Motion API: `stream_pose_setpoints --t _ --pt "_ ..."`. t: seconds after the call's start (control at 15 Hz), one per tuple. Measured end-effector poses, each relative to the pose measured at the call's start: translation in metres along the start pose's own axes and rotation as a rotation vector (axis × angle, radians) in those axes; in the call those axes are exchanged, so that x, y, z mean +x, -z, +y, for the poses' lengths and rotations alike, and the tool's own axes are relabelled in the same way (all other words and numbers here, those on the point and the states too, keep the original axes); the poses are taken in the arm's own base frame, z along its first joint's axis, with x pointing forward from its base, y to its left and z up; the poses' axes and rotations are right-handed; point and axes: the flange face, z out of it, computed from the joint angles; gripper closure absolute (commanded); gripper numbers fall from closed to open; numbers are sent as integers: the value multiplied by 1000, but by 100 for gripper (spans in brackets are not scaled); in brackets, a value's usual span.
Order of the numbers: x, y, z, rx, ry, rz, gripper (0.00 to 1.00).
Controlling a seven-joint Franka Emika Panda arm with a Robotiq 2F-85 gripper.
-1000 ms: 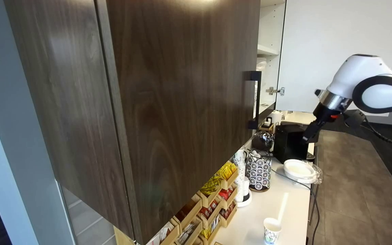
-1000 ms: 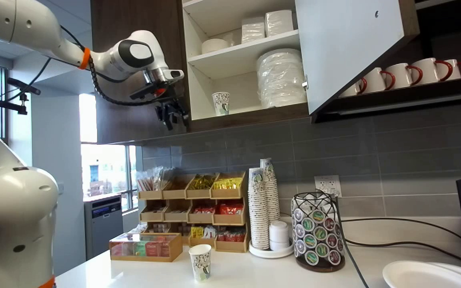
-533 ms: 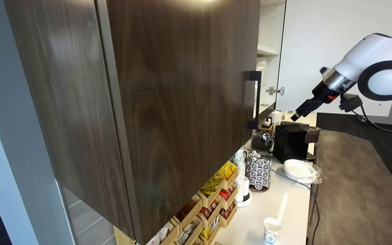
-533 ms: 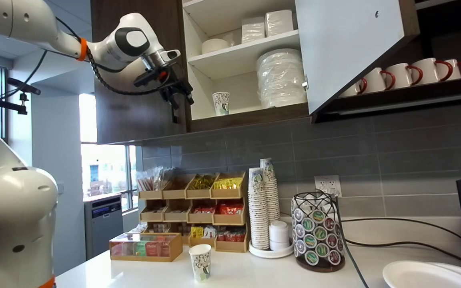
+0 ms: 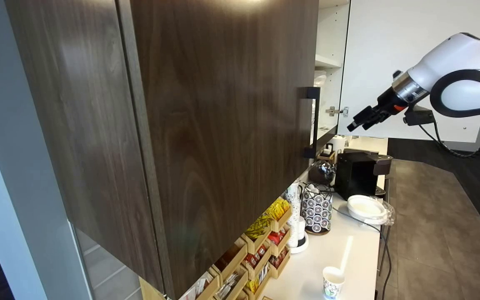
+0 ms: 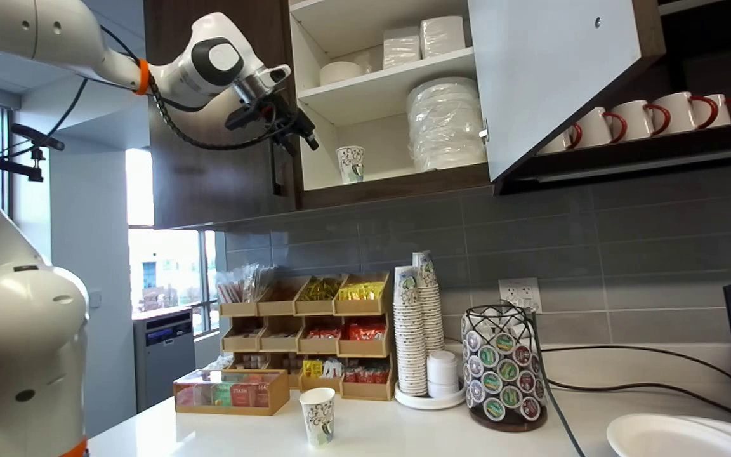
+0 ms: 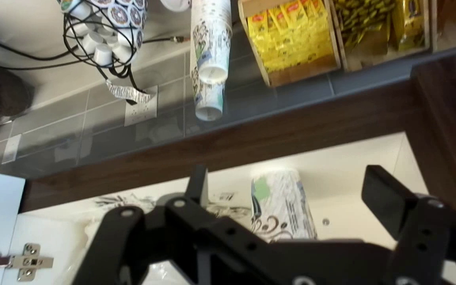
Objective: Remove the coffee cup from the upper cabinet and put it in the coffee cup on the counter then place the two coffee cups in the upper cabinet
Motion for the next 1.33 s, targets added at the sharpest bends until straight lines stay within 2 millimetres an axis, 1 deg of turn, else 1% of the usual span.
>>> stream_pose_setpoints --t 0.2,0.4,0.6,0.8,1.13,1.33 --pt "34 1 -2 -16 -95 67 0" --pt "63 -6 -8 -47 -162 97 0" --pt "87 -17 -15 -63 -222 120 0" --pt "104 -33 -19 -57 -272 120 0" --pt "126 -59 -14 -50 -341 116 0" --pt "135 -68 -13 -63 -345 122 0"
